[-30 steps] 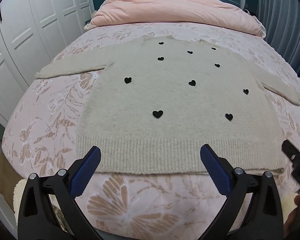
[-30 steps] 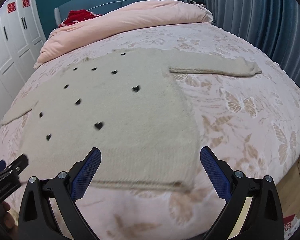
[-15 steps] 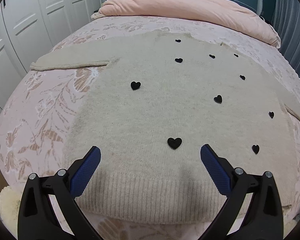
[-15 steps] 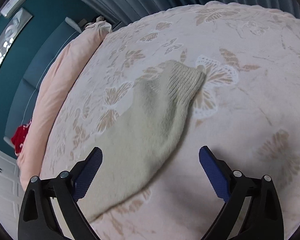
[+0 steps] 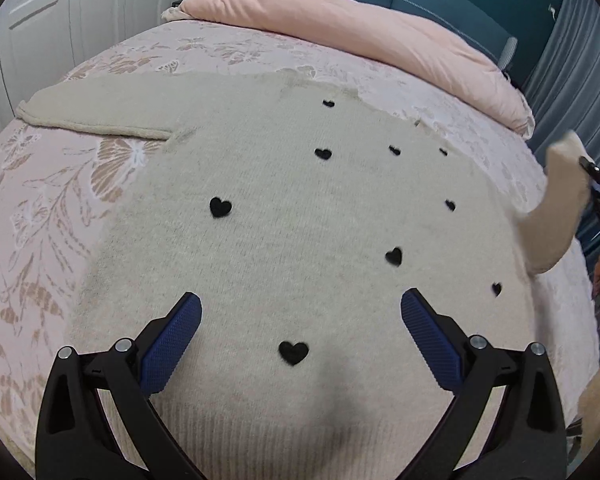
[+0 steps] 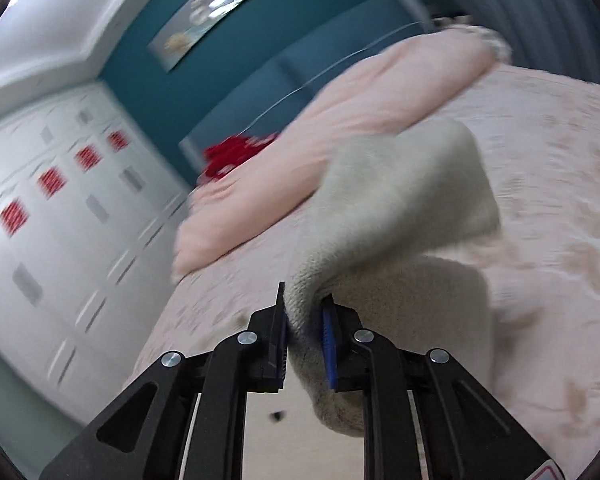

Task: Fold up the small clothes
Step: 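Grasp the sweater sleeve cuff with the right tool and lift it, then lay the held sleeve across the sweater body and open the right tool, then grasp the other sleeve cuff with the left tool and lift it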

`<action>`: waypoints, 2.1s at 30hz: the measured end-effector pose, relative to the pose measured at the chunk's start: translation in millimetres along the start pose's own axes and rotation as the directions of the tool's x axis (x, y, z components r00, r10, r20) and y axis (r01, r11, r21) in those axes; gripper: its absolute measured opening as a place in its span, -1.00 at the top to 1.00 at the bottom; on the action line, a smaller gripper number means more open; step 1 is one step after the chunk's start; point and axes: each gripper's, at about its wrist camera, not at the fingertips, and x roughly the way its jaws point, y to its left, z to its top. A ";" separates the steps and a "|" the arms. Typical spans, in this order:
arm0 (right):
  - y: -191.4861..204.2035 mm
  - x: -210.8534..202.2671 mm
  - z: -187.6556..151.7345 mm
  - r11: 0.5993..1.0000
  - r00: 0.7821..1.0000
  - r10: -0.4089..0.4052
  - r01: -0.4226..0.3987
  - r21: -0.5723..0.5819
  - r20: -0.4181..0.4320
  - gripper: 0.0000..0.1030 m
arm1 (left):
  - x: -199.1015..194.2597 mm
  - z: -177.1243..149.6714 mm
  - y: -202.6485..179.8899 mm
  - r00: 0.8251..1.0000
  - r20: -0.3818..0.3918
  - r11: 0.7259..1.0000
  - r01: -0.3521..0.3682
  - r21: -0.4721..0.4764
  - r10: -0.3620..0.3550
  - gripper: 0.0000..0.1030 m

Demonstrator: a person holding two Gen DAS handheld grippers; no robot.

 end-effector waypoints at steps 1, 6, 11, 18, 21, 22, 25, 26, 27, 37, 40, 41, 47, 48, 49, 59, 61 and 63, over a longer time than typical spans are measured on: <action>31.0 24.3 -13.3 0.997 0.996 0.056 -0.059 -0.046 -0.064 0.52 | -1.6 6.8 0.8 1.000 0.015 1.000 0.021 -0.023 -0.021 -0.91; 89.8 98.6 -91.1 0.991 0.971 0.016 -0.047 -0.128 -0.238 0.34 | 10.5 47.3 9.7 0.992 0.015 0.981 0.130 -0.142 -0.129 -0.91; 23.0 67.6 -137.3 0.993 0.973 -0.030 0.055 0.106 -0.229 0.08 | 65.3 99.8 14.8 0.982 -0.030 0.965 0.180 -0.190 -0.189 -0.91; -37.9 41.4 -153.8 0.952 0.970 -0.103 0.161 0.261 -0.221 -0.09 | 157.7 134.8 25.9 0.975 -0.104 0.918 0.146 -0.369 -0.197 -0.68; -51.1 50.1 -139.8 0.934 0.970 -0.142 0.197 0.298 -0.195 0.09 | 172.8 145.3 12.3 0.987 -0.096 0.955 0.096 -0.281 -0.128 0.27; -53.5 54.0 -135.1 0.931 0.969 -0.154 0.208 0.299 -0.194 0.35 | 175.2 148.4 9.7 0.988 -0.092 0.961 0.099 -0.258 -0.126 0.53; -46.7 49.8 -120.9 0.939 0.977 -0.180 0.207 0.276 -0.118 0.82 | 173.8 153.7 10.7 0.992 -0.070 0.973 0.088 -0.212 -0.105 0.66; -47.0 48.0 -120.8 0.938 0.974 -0.200 0.222 0.268 -0.107 0.82 | 174.6 152.7 13.4 0.993 -0.073 0.977 0.074 -0.199 -0.090 0.66; -50.5 51.0 -124.0 0.931 0.963 -0.235 0.263 0.253 -0.135 0.82 | 176.6 151.9 17.8 0.994 -0.078 0.981 0.062 -0.181 -0.077 0.66; 27.9 7.6 -206.9 0.908 0.884 -0.411 0.418 -0.021 -0.222 0.20 | 86.0 147.3 170.8 0.985 0.107 0.887 0.169 -0.430 -0.136 -0.75; 54.4 4.0 -240.2 0.913 0.868 -0.399 0.406 -0.040 -0.294 0.20 | 67.1 162.8 256.1 0.994 0.107 0.831 0.041 -0.554 0.022 -0.75; 61.6 3.9 -248.5 0.916 0.864 -0.388 0.401 -0.027 -0.321 0.19 | 62.0 169.5 283.8 0.991 0.102 0.811 -0.012 -0.585 0.088 -0.78; 114.6 3.8 -273.8 0.920 0.846 -0.380 0.387 -0.061 -0.375 -0.02 | 55.7 197.0 413.0 0.951 0.032 0.631 -0.179 -0.755 0.308 -0.77; 121.0 5.9 -275.3 0.924 0.845 -0.371 0.376 -0.066 -0.385 -0.02 | 58.9 199.1 423.0 0.955 0.038 0.615 -0.159 -0.772 0.295 -0.77; 126.3 7.6 -277.2 0.926 0.843 -0.368 0.370 -0.075 -0.393 -0.02 | 60.1 202.5 424.9 0.955 0.054 0.618 -0.146 -0.773 0.293 -0.72; 148.2 3.9 -267.5 0.937 0.870 -0.344 0.344 -0.066 -0.352 -0.12 | -2.6 275.5 208.9 0.945 0.312 0.977 0.151 -0.149 -0.098 0.84; 146.2 0.5 -263.8 0.935 0.875 -0.346 0.349 -0.054 -0.337 -0.13 | -26.1 266.9 124.5 0.918 0.313 0.969 0.247 0.023 -0.241 0.83; 138.0 -7.2 -258.4 0.936 0.885 -0.336 0.352 -0.007 -0.322 -0.14 | -34.5 246.6 40.9 0.891 0.256 0.926 0.341 0.164 -0.374 0.82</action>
